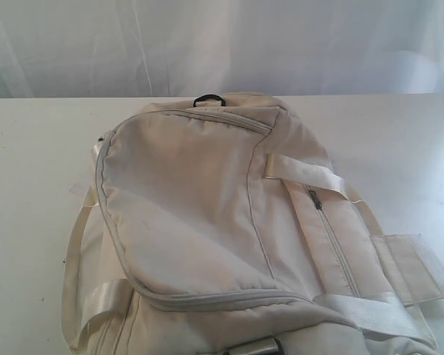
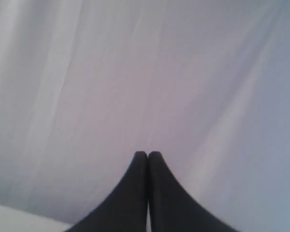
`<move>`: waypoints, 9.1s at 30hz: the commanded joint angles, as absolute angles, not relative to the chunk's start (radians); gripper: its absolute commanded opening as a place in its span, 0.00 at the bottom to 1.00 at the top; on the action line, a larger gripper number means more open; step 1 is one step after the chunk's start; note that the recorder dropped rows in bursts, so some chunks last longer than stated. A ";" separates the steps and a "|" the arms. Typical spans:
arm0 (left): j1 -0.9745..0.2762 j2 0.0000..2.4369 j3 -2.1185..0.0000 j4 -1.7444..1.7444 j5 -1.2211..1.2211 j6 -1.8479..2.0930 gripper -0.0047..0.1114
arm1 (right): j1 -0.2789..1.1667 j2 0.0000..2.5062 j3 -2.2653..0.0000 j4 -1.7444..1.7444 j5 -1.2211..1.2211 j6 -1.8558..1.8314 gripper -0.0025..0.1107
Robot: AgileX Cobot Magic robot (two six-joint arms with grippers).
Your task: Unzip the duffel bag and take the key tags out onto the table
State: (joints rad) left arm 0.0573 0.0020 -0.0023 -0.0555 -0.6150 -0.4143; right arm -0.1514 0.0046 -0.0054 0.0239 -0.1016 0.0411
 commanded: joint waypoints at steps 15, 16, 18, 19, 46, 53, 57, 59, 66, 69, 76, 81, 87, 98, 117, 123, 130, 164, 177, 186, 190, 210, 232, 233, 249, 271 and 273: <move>0.055 0.213 -0.394 -0.270 -0.267 0.048 0.04 | -0.106 0.000 -0.083 0.067 0.255 0.714 0.02; 0.055 0.253 -0.414 -0.270 -0.223 0.066 0.04 | -0.087 0.000 -0.109 0.091 0.310 0.666 0.02; 0.046 0.329 -0.462 -0.266 -0.131 0.093 0.04 | -0.049 0.000 -0.160 0.179 0.377 0.497 0.02; 0.036 0.362 -0.480 -0.266 -0.097 0.093 0.04 | -0.029 0.000 -0.188 0.259 0.413 0.386 0.02; -0.482 0.900 -0.884 -0.370 0.778 0.606 0.04 | 0.029 0.670 -0.786 0.435 1.221 -0.308 0.02; -0.482 0.991 -0.884 -0.370 0.774 0.603 0.04 | 0.037 0.705 -0.887 0.492 1.221 -0.326 0.02; -0.482 1.024 -0.884 -0.370 0.777 0.603 0.04 | 0.087 0.775 -0.887 0.477 1.221 -0.368 0.02; -0.482 1.026 -0.884 -0.370 0.777 0.603 0.04 | 0.113 0.823 -0.887 0.458 1.221 -0.399 0.02; -0.482 1.025 -0.884 -0.373 0.777 0.603 0.04 | 0.247 1.022 -0.906 0.430 1.221 -0.386 0.02; -0.482 1.025 -0.884 -0.373 0.777 0.603 0.04 | 0.351 1.083 -0.954 0.403 1.221 -0.344 0.02; -0.482 1.025 -0.884 -0.373 0.777 0.603 0.04 | 0.596 1.133 -1.064 0.269 1.221 -0.219 0.02; -0.482 1.025 -0.884 -0.373 0.777 0.603 0.04 | 0.651 1.131 -1.050 0.268 1.221 -0.234 0.08; -0.482 1.025 -0.884 -0.384 0.777 0.603 0.04 | 0.658 1.129 -0.979 0.243 1.221 -0.269 0.46; -0.482 1.025 -0.884 -0.388 0.778 0.603 0.04 | 0.658 1.129 -0.806 0.194 1.221 -0.286 0.50; -0.482 1.025 -0.884 -0.388 0.774 0.602 0.04 | 0.656 1.129 -0.756 -0.534 1.221 0.092 0.02; -0.482 1.025 -0.884 -0.388 0.767 0.602 0.04 | 0.656 1.129 -0.756 -0.499 1.221 0.092 0.04; -0.482 1.025 -0.884 -0.388 0.748 0.607 0.04 | 0.656 1.129 -0.758 -0.386 1.221 0.092 0.35; -0.479 1.025 -1.079 -0.069 1.108 0.135 0.04 | 0.656 0.956 -0.974 -0.450 0.961 0.225 0.11; -0.479 1.260 -1.288 0.000 1.221 0.064 0.04 | 0.656 0.956 -0.855 -0.488 0.903 0.233 0.02; -0.479 1.349 -1.288 0.000 1.221 0.084 0.04 | 0.656 0.855 -0.801 -0.531 0.889 0.304 0.02; -0.479 1.349 -1.288 0.000 1.211 0.082 0.04 | 0.656 0.817 -0.781 -0.536 0.880 0.317 0.02; -0.477 1.358 -1.288 0.049 0.885 0.086 0.04 | 0.656 0.791 -0.756 -0.540 0.858 0.365 0.02; -0.281 1.870 -1.920 -0.335 0.916 0.473 0.16 | 0.656 0.791 -0.754 -0.525 0.829 0.386 0.02; -0.281 1.875 -1.927 -0.324 0.922 0.473 0.23 | 0.656 0.791 -0.754 -0.525 0.829 0.386 0.02; -0.281 2.036 -1.926 -0.191 1.103 0.334 0.38 | 0.656 0.791 -0.754 -0.544 0.823 0.389 0.02; 0.050 1.683 -1.604 -0.094 1.221 0.135 0.05 | 0.656 0.829 -0.741 -0.597 0.826 0.437 0.02; 0.079 1.649 -1.546 -0.094 1.221 0.137 0.05 | 0.656 0.842 -0.743 -0.599 0.831 0.493 0.02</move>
